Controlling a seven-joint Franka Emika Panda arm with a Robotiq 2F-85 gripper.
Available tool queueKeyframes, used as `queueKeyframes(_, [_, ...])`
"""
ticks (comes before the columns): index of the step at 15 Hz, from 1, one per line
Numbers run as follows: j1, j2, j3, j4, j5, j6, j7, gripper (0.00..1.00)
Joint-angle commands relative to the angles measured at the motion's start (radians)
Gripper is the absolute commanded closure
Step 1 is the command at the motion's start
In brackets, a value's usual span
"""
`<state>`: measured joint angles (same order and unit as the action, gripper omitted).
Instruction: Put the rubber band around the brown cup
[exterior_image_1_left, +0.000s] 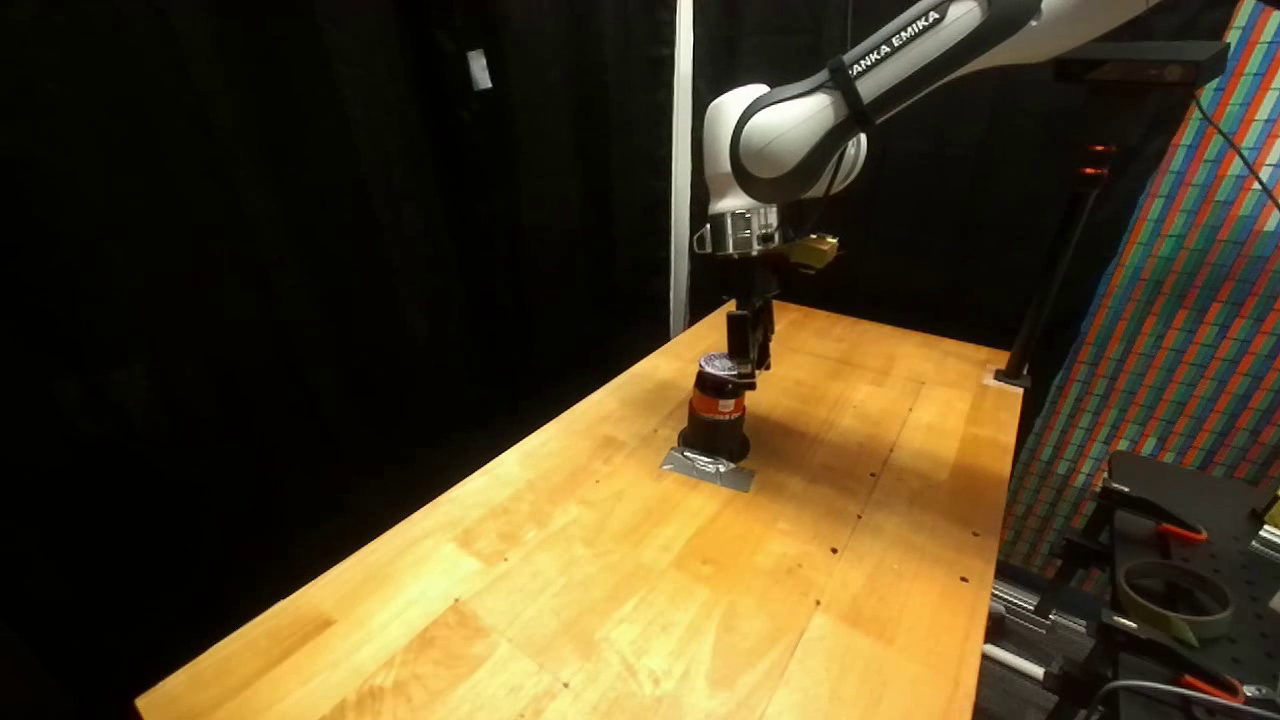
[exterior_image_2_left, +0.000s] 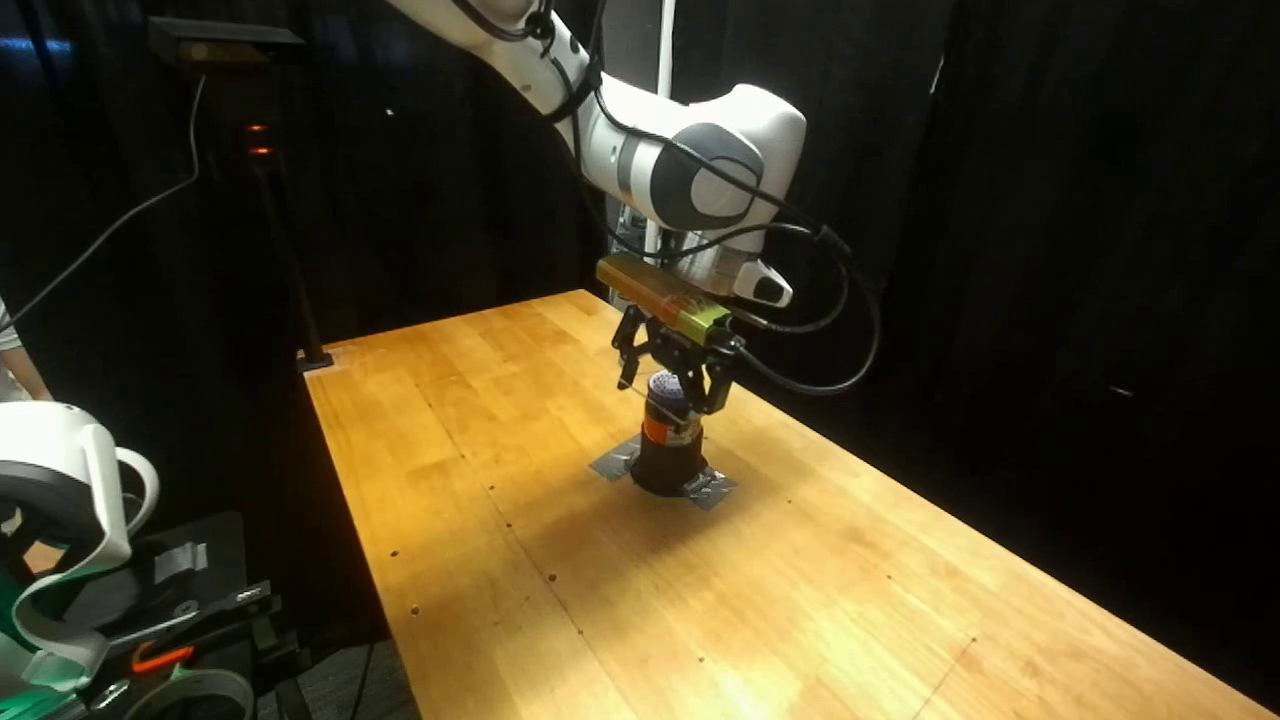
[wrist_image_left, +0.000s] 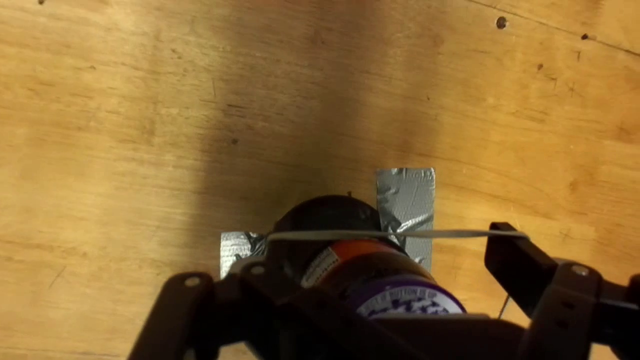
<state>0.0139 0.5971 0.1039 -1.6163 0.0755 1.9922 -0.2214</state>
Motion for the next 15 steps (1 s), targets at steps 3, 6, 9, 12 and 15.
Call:
queueKeyframes(3, [-0.009, -0.028, 0.017, -0.071, 0.032, -0.01, -0.04, 0.0])
queueKeyframes(6, [0.01, -0.016, 0.017, -0.062, 0.015, 0.0, -0.019, 0.0])
queueKeyframes(9, [0.036, -0.007, 0.013, -0.058, -0.008, 0.019, 0.001, 0.0])
queueKeyframes(12, [0.056, 0.008, 0.008, -0.053, -0.029, 0.031, 0.014, 0.0])
queueKeyframes(15, [0.066, 0.022, 0.001, -0.049, -0.053, 0.046, 0.038, 0.0])
